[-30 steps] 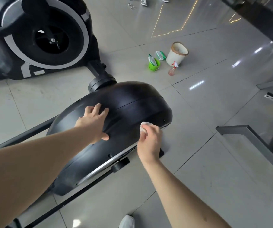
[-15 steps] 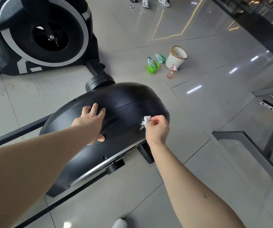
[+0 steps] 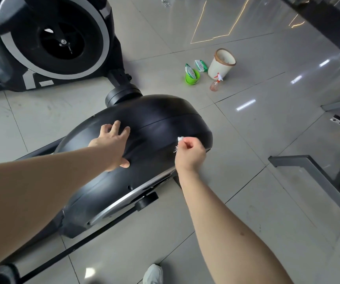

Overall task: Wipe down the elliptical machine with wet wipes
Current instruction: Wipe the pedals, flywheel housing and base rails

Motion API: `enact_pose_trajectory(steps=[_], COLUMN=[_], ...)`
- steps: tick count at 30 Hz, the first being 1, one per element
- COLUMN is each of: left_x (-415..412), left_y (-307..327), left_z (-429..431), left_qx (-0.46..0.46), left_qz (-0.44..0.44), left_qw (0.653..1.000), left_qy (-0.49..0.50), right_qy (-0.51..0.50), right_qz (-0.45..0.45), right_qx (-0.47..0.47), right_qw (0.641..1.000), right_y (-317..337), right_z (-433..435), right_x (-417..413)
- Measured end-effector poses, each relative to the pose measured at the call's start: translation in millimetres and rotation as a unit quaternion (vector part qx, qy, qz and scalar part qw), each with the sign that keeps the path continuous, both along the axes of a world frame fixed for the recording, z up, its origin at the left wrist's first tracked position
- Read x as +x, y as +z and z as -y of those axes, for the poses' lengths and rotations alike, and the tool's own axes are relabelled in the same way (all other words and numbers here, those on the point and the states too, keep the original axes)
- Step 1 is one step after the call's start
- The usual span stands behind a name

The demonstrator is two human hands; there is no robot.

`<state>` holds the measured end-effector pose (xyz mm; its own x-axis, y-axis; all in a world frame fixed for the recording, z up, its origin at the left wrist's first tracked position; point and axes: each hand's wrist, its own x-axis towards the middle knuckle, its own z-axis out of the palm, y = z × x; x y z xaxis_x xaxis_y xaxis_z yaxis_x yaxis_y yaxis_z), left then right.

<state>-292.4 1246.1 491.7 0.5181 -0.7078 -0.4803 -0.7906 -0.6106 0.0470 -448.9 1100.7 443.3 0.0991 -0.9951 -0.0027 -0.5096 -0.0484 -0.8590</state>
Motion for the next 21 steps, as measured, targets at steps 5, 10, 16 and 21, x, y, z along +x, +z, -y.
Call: enact_pose_trajectory(steps=[5, 10, 16, 21], left_x=[-0.3, -1.0, -1.2, -1.0], left_y=[-0.2, 1.6, 1.8, 0.4], left_z=[-0.2, -0.5, -0.2, 0.7], left_qx=[0.001, 0.006, 0.006, 0.008], left_qz=[-0.001, -0.002, 0.000, 0.006], left_qw=[1.000, 1.000, 1.000, 1.000], left_qy=[0.004, 0.003, 0.007, 0.001], right_qy=[0.053, -0.021, 0.067, -0.009], right_qz=[0.000, -0.004, -0.007, -0.034], right_qx=[-0.028, 0.062, 0.067, 0.090], right_qw=[0.998, 0.998, 0.995, 0.995], right_y=[-5.3, 8.2, -0.7, 6.4], right_z=[-40.1, 11.5, -42.8, 17.2], right_x=[-13.1, -4.5, -20.5, -8.5])
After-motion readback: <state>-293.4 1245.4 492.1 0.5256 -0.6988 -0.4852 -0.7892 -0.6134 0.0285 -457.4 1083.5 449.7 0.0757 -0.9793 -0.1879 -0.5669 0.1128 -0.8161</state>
